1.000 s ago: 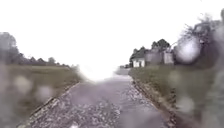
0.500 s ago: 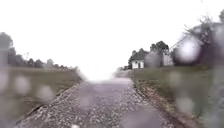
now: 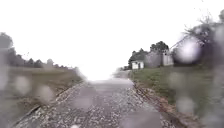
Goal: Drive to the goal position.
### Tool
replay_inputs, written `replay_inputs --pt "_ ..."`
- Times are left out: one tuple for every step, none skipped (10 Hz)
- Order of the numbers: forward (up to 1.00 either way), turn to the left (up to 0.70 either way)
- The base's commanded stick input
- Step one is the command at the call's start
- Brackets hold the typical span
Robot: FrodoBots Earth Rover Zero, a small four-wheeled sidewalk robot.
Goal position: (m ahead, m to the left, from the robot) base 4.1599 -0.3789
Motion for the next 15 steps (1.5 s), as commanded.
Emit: replay_inputs --pt "0.61 0.0" --pt "0.8 0.0" --pt "0.85 0.0" --pt "0.85 0.0" --pt "0.85 0.0" --pt "0.85 0.0" --pt "0.85 0.0" --pt "0.85 0.0" --pt "0.85 0.0" --pt "0.85 0.0" --pt "0.85 0.0" --pt "0.85 0.0" --pt "0.85 0.0" --pt "0.85 0.0" --pt "0.85 0.0"
